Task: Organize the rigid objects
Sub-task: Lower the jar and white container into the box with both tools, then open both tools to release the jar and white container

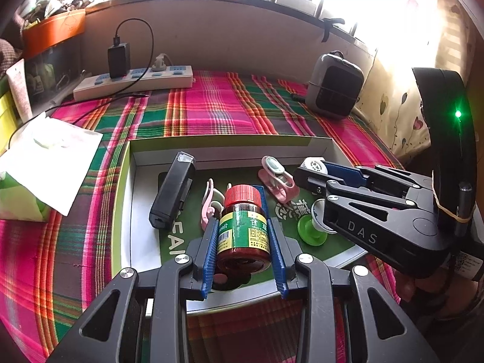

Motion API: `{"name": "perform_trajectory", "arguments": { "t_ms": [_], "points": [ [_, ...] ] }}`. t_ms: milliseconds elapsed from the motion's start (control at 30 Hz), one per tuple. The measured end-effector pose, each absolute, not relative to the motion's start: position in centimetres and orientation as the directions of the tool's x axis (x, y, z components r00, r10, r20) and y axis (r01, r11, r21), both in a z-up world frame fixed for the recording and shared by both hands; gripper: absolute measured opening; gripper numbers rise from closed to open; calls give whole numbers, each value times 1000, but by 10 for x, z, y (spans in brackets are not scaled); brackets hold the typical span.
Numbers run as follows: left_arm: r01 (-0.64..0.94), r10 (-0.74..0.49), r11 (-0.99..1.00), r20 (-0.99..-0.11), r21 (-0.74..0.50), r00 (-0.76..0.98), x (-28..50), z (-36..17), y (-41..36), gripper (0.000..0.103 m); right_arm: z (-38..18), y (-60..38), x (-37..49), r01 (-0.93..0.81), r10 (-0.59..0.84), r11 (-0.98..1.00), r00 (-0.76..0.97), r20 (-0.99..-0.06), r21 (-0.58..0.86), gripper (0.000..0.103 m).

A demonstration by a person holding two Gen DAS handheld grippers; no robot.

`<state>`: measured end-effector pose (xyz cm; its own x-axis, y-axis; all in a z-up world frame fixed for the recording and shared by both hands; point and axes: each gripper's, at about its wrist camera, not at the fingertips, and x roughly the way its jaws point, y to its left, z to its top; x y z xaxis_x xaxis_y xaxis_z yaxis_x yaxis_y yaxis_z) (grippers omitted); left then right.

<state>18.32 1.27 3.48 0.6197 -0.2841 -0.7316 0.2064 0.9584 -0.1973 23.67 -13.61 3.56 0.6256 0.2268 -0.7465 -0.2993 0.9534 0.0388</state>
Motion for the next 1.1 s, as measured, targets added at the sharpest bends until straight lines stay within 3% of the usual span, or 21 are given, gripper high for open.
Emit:
{"name": "perform_trajectory", "arguments": {
  "t_ms": [500,600,1100],
  "points": [
    [202,-273,961,-733,-186,623,183,35,12,37,35,-132,234,-312,242,949,621,-746,48,29],
    [199,-272,962,-731,-187,626,183,36,13,45,35,-131,234,-314,237,949,626,-743,38,33],
    [191,-268,963,-722,-189,637,179,37,16,47,35,-131,227,-309,244,950,631,-736,50,38]
  ]
}}
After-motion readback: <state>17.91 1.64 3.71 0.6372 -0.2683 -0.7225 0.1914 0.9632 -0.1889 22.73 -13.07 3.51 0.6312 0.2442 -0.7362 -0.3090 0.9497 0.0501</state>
